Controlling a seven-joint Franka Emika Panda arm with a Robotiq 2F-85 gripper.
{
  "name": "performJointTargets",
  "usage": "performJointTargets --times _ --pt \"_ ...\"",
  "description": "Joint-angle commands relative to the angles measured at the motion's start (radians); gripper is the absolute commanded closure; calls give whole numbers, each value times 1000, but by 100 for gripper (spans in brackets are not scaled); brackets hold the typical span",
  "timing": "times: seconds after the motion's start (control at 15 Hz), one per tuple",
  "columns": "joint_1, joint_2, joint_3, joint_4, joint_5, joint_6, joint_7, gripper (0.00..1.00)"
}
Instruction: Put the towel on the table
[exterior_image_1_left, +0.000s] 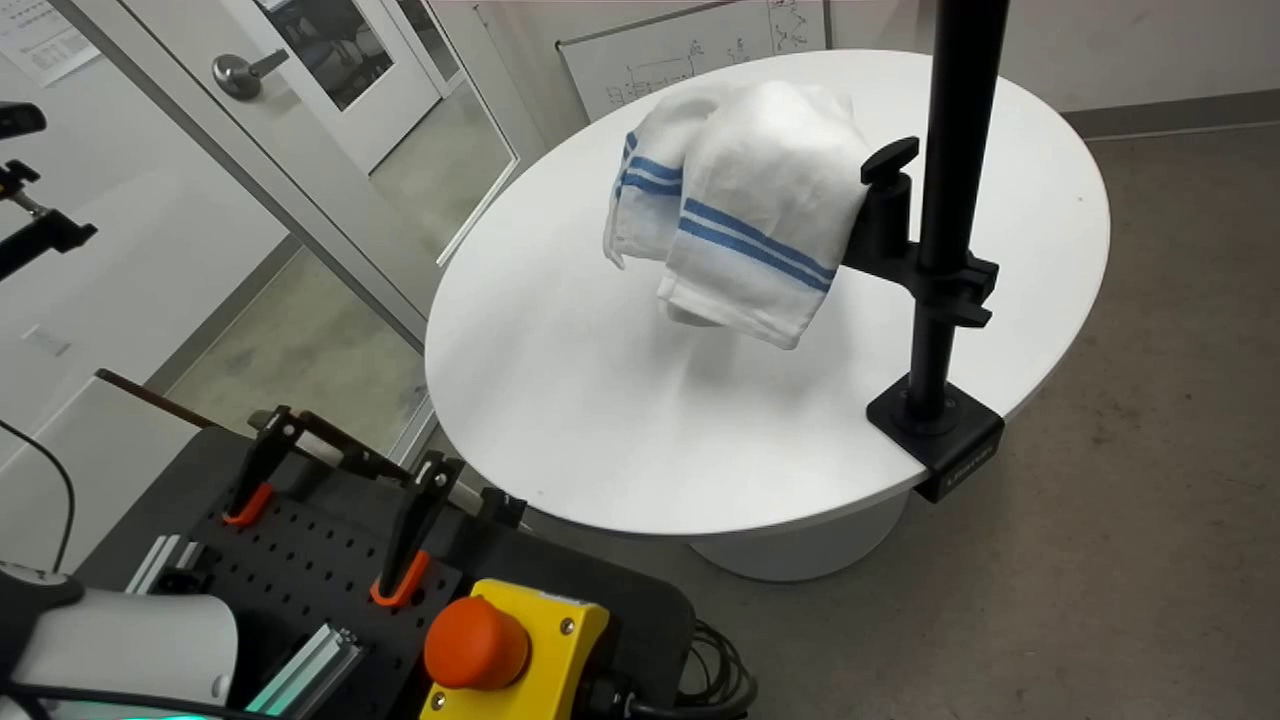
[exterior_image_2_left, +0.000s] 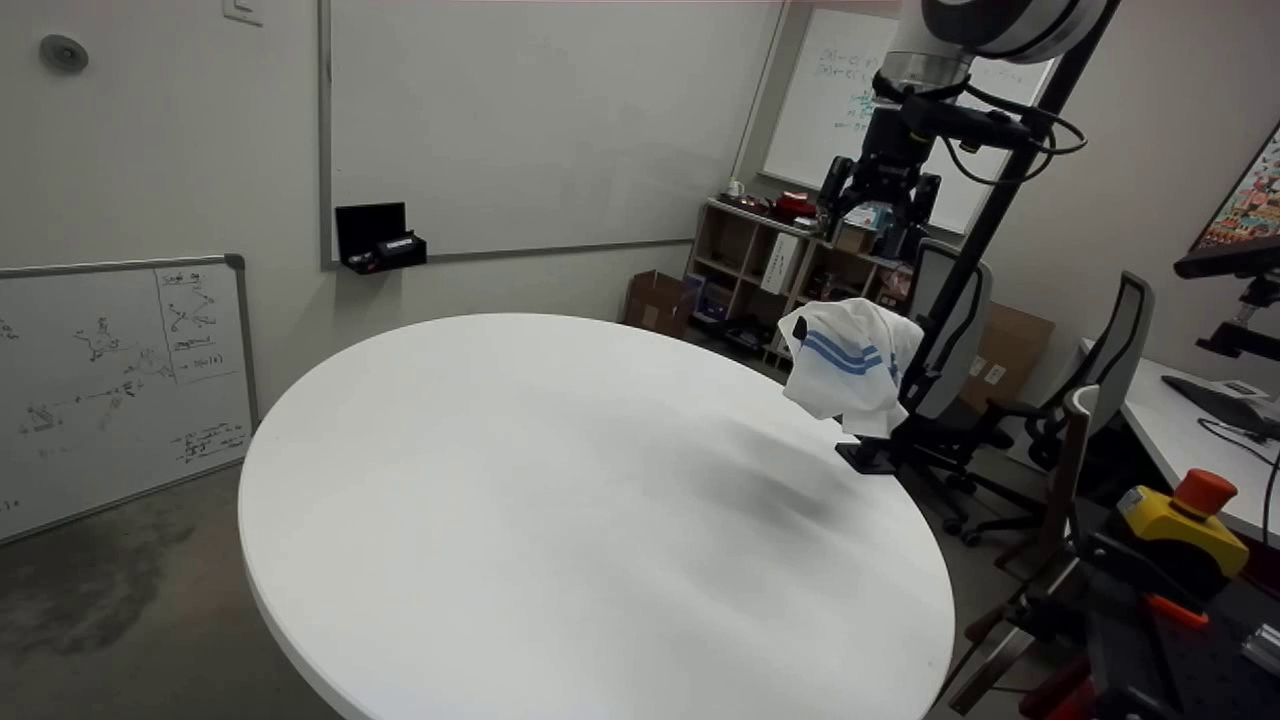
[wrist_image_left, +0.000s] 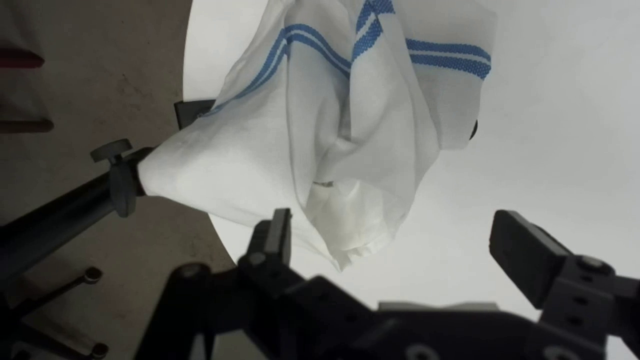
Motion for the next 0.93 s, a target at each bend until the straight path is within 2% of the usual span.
performJointTargets --times 0.0,0.53,0.87 --pt "11 38 -7 27 18 -25 12 0" --pt "16 80 -14 12 8 -19 17 0" --pt "32 97 -26 -9 -23 25 41 0"
